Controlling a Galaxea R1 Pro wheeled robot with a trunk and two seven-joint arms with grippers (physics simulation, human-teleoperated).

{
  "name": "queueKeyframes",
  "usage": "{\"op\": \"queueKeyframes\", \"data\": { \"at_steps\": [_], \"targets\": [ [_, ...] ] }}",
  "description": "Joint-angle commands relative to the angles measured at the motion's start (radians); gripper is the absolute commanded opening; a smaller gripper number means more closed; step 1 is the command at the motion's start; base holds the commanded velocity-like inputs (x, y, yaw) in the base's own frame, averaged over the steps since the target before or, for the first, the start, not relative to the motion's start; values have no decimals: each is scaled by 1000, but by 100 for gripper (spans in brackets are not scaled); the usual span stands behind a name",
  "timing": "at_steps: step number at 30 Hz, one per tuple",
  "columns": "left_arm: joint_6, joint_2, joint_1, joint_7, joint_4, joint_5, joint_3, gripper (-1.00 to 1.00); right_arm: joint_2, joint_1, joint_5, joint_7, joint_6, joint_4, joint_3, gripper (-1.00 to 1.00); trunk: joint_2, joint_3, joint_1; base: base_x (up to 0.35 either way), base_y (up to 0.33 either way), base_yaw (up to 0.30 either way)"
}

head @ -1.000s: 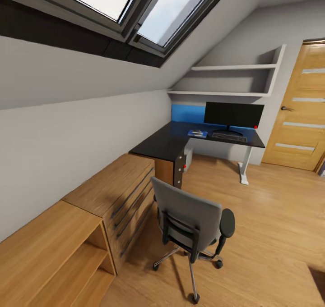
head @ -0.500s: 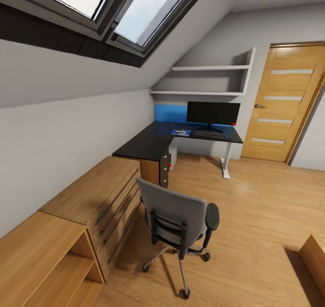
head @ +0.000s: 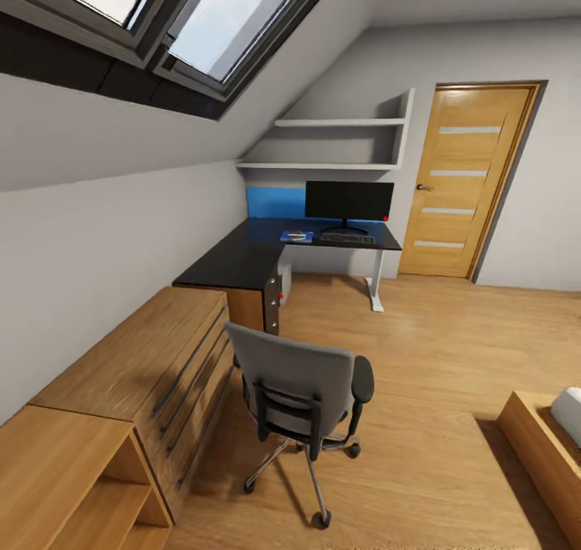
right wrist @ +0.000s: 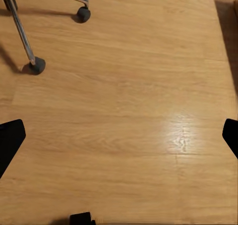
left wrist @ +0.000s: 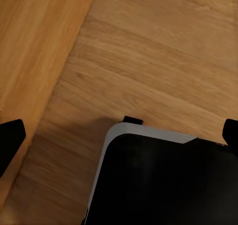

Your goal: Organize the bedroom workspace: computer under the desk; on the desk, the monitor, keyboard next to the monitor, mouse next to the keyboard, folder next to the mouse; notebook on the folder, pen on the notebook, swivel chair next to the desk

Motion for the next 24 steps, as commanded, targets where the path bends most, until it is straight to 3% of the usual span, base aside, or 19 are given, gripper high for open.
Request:
{"op": "queueKeyframes", "data": {
  "at_steps": [1,9,24],
  "targets": [
    [-1,0,1,6,-2,6,-9,100,0,-1,2,-9,-1,1,8,100,-1,-1,0,0,254,-262],
    [-1,0,1,6,-2,6,-9,100,0,-1,2,-9,-1,1,8,100,-1,-1,0,0,204,-262],
    [-1,0,1,6,-2,6,-9,100,1,-1,2,-9,-1,1,8,100,-1,-1,0,0,16,-262]
  ]
}}
